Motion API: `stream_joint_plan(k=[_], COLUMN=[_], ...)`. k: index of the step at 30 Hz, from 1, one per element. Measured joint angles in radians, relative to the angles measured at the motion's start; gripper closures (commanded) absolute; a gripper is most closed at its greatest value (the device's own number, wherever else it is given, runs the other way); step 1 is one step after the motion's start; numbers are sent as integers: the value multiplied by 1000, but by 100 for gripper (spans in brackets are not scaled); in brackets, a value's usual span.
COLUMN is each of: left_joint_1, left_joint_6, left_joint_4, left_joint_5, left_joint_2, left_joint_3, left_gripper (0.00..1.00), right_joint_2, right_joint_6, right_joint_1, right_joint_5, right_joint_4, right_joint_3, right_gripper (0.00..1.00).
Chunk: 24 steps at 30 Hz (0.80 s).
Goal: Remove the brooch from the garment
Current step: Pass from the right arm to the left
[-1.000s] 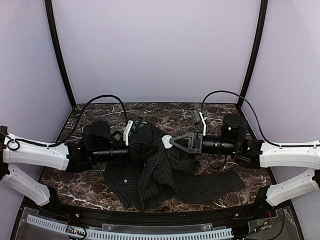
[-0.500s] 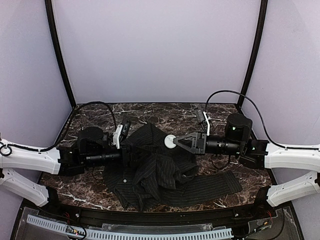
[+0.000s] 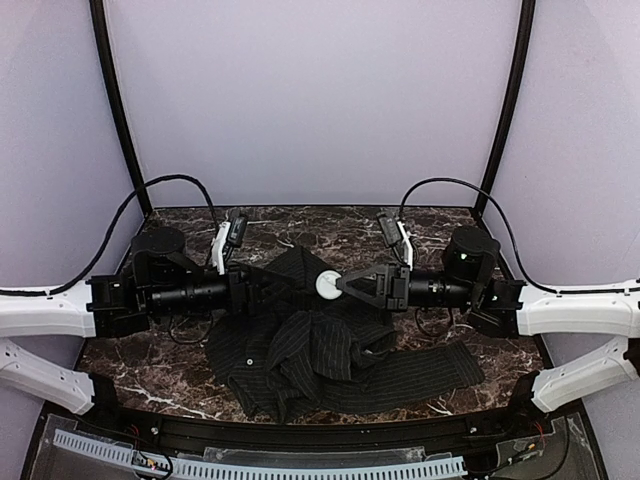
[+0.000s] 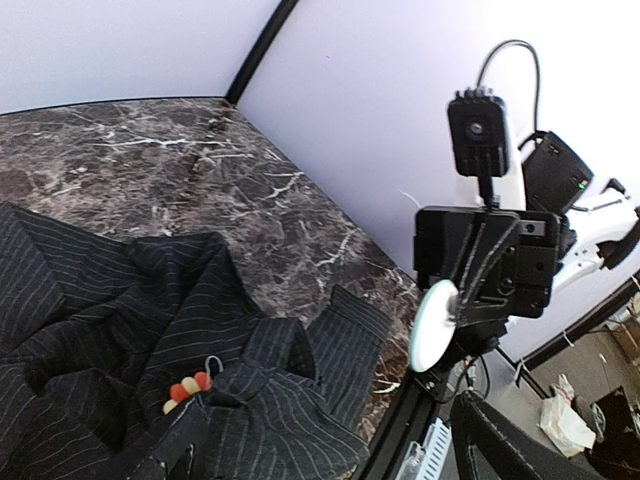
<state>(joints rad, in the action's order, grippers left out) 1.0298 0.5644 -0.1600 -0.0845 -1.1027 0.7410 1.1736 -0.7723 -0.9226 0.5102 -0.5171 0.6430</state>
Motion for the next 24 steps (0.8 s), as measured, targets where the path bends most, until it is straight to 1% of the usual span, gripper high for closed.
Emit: stream_joint_plan(k=[4, 6, 7, 8, 10, 11, 12, 15, 16, 17, 18, 19, 21, 22, 23, 24], left_joint_1=[5, 12, 14, 16, 19, 21, 21, 22, 22, 23, 23, 22, 22, 22, 22, 21], left_joint_6=[-8, -11, -7, -8, -7, -3, -5, 2, 5, 10, 14, 17, 21, 29, 30, 31], left_joint_4=[-56, -88, -97, -108, -129, -137, -147, -175, -187, -198, -207, -214, -230, -237, -242, -245], left_joint_5=[-111, -157, -172, -190, -213, -220, -227, -240, -241, -242, -244, -245, -243, -245, -241, -239], left_joint_2=[-68, -98, -108, -116, -127, -128, -130, -130, -130, -130, -130, -130, -130, -130, -131, -132], left_joint_3=[25, 29, 29, 29, 29, 29, 29, 29, 29, 29, 29, 28, 24, 21, 18, 14], left_gripper=[22, 31, 34, 40, 48, 50, 53, 61, 65, 67, 73, 76, 89, 92, 96, 98], right_joint_2=[31, 39, 41, 43, 50, 53, 56, 61, 64, 68, 71, 72, 73, 73, 73, 73], right_joint_6=[-12, -15, -16, -16, -16, -17, -17, -18, -18, -18, -18, -18, -18, -19, -19, -18], right_joint_1=[-9, -15, -16, -17, -18, -18, -18, -18, -19, -19, -21, -21, -22, -22, -23, -24], right_joint_5=[36, 45, 48, 52, 60, 62, 64, 74, 77, 79, 81, 82, 86, 89, 95, 97], right_joint_4=[-39, -50, -55, -60, -67, -68, -70, -75, -77, -79, -81, -82, -82, -82, -84, -85], right_joint_3=[0, 1, 1, 2, 9, 13, 17, 23, 25, 27, 29, 31, 31, 31, 31, 32], right_gripper=[100, 100, 100, 100, 100, 100, 100, 100, 100, 100, 100, 100, 100, 100, 100, 97])
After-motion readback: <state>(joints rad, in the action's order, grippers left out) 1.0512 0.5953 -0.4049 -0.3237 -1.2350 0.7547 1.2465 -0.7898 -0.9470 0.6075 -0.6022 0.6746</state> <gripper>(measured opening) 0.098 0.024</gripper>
